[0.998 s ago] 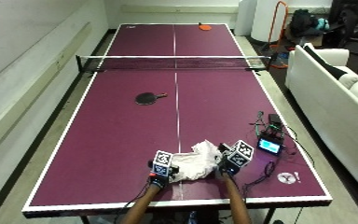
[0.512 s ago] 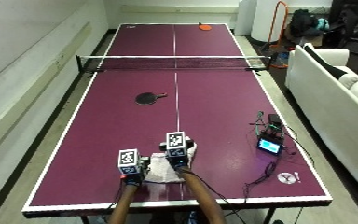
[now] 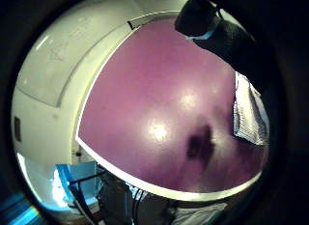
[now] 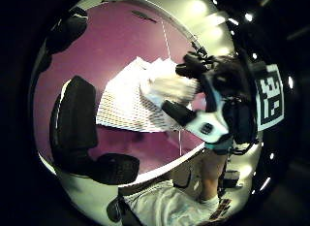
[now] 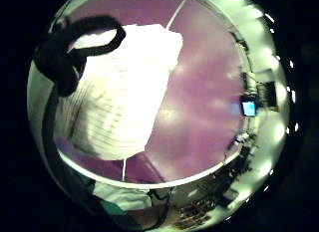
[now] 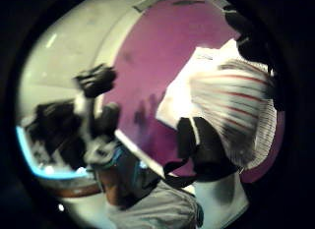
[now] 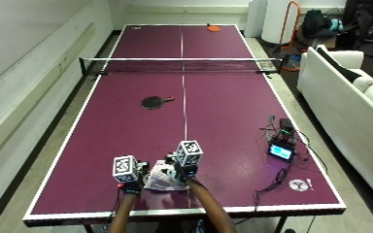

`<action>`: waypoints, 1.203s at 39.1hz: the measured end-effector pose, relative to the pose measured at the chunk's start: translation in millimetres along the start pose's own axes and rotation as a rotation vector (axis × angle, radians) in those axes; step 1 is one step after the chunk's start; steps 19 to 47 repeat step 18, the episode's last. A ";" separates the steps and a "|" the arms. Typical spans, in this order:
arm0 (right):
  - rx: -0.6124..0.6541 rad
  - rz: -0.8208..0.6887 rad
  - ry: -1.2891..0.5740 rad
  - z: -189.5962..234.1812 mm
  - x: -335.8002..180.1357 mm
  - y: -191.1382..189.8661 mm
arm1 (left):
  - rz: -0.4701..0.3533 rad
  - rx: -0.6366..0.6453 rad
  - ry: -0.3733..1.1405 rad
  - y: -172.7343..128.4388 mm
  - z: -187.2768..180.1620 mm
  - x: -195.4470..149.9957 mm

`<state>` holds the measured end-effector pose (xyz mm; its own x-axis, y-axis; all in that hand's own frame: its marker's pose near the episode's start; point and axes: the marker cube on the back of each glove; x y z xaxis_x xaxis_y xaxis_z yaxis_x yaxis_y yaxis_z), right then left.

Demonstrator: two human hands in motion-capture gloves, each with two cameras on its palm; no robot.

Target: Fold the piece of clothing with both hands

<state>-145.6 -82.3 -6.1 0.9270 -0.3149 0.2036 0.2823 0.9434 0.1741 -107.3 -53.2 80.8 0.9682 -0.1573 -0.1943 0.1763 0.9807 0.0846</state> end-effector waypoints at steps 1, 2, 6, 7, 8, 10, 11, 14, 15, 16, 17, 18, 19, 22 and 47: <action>0.011 -0.020 -0.029 -8.8 3.1 6.6 | 0.008 0.007 -0.001 -1.1 -0.7 2.8; 0.012 -0.034 -0.054 -18.6 5.4 14.8 | 0.017 0.017 -0.001 -3.0 -0.7 5.7; -0.054 0.029 0.002 -37.5 47.6 37.9 | 0.098 0.087 -0.025 -12.8 -7.4 29.5; -0.057 0.065 0.069 -32.2 69.2 34.6 | 0.121 0.122 -0.048 -15.8 -13.5 36.1; -0.049 0.101 0.146 -24.1 91.3 28.6 | 0.139 0.169 -0.081 -19.5 -21.0 40.8; -0.021 0.170 0.296 -14.1 125.5 21.8 | 0.158 0.235 -0.124 -23.6 -32.5 49.0; -0.012 0.200 0.355 -15.5 135.2 24.5 | 0.166 0.220 -0.109 -20.2 -32.9 55.8; 0.001 0.260 0.440 -30.9 146.4 43.1 | 0.194 0.110 -0.016 -5.0 -23.5 78.4; 0.006 0.270 0.442 -34.9 148.0 48.2 | 0.202 0.101 -0.007 -3.9 -21.6 82.6; 0.013 0.278 0.438 -37.4 149.6 52.3 | 0.208 0.111 -0.013 -5.5 -21.3 84.6; 0.019 0.286 0.429 -38.8 151.4 56.1 | 0.212 0.144 -0.037 -10.0 -22.9 84.2; 0.024 0.294 0.419 -39.4 153.5 60.3 | 0.214 0.206 -0.083 -17.9 -27.3 81.2; 0.024 0.294 0.419 -39.4 153.5 60.3 | 0.214 0.206 -0.083 -17.9 -27.3 81.2; 0.024 0.294 0.419 -39.4 153.5 60.3 | 0.214 0.206 -0.083 -17.9 -27.3 81.2; 0.024 0.294 0.419 -39.4 153.5 60.3 | 0.214 0.206 -0.083 -17.9 -27.3 81.2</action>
